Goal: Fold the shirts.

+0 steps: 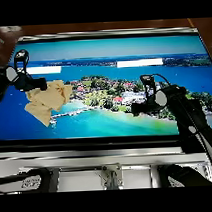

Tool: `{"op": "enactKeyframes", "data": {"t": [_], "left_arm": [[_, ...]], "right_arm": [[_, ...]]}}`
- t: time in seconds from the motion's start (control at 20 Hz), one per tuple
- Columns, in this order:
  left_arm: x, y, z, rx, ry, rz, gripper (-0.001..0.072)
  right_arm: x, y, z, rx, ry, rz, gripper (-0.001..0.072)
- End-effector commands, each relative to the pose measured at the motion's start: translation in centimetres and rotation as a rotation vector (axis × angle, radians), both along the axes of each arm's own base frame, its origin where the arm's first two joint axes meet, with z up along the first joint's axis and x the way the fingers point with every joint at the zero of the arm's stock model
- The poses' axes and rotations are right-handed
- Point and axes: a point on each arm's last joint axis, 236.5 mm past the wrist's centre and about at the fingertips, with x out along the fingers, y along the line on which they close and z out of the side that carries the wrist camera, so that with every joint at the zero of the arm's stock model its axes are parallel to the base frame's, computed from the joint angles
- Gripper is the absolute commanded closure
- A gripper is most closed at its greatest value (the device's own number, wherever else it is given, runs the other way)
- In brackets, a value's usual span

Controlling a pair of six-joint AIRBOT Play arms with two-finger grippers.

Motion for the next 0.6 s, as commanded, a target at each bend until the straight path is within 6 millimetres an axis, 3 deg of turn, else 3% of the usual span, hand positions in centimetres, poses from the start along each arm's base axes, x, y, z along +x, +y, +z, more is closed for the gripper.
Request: {"op": "enactKeyframes", "data": {"t": [0.0, 0.2, 0.35, 0.4, 0.45, 0.5, 0.55], "left_arm": [[2.3, 1.8, -4.8, -0.111, 0.126, 0.031, -0.0006], [2.6, 1.7, -9.7, -0.150, 0.216, 0.048, -0.0006], [2.2, 1.6, -11.6, -0.163, 0.260, 0.066, 0.0022], [2.2, 1.1, -11.7, -0.183, 0.265, 0.066, 0.0279], [2.0, 0.7, -11.5, -0.203, 0.271, 0.066, 0.0599], [1.9, 0.3, -11.0, -0.214, 0.269, 0.059, 0.0650], [2.0, 0.2, -10.1, -0.221, 0.262, 0.052, 0.0658]], "right_arm": [[0.0, 0.1, 0.0, 0.005, 0.001, -0.012, 0.0028], [0.0, 0.1, 0.0, 0.010, 0.004, -0.030, 0.0028], [0.0, 0.1, 0.0, 0.012, 0.006, -0.041, 0.0028], [0.0, 0.1, 0.0, 0.013, 0.007, -0.043, 0.0028], [0.0, 0.1, 0.0, 0.014, 0.007, -0.048, 0.0028], [0.0, 0.1, 0.0, 0.014, 0.007, -0.048, 0.0028], [0.0, 0.0, 0.0, 0.011, 0.006, -0.048, 0.0028]]}}
